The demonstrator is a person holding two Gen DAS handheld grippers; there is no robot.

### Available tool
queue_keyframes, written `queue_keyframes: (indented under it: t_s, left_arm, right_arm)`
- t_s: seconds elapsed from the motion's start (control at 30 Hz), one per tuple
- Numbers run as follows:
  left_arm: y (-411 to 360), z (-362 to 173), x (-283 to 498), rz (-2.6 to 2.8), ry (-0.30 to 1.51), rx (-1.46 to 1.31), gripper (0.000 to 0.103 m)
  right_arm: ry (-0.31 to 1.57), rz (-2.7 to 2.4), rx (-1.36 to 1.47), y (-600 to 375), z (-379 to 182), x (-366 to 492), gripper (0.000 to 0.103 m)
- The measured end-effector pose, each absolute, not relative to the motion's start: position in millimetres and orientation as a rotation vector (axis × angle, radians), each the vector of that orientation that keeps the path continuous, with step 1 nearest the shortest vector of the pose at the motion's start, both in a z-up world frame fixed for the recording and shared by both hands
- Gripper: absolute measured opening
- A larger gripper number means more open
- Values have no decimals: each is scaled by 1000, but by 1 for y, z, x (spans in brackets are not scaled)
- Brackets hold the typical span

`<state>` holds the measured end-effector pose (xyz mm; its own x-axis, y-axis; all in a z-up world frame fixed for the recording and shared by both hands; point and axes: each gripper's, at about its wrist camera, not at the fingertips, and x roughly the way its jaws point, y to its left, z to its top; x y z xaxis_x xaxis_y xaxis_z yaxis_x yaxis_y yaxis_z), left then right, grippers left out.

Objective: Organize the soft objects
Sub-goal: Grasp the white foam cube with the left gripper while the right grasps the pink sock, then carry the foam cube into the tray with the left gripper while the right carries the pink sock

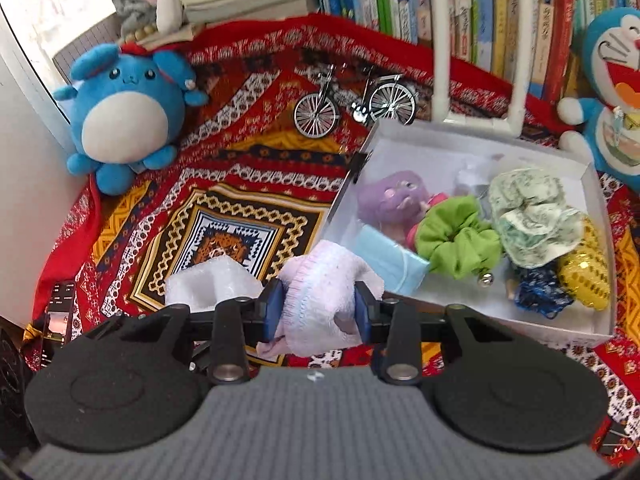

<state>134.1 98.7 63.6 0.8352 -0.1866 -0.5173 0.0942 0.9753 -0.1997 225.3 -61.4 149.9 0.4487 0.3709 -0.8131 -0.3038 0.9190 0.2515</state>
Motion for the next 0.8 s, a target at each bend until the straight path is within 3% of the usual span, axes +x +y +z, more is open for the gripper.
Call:
queue_keyframes:
  t_s: [0.4, 0.8]
  left_arm:
    - [63, 93, 151, -237, 500, -127, 51]
    - [36, 111, 196, -385, 554, -140, 51]
  right_arm:
    - [897, 324, 131, -124, 163, 213, 43]
    - [703, 217, 192, -183, 172, 199, 44]
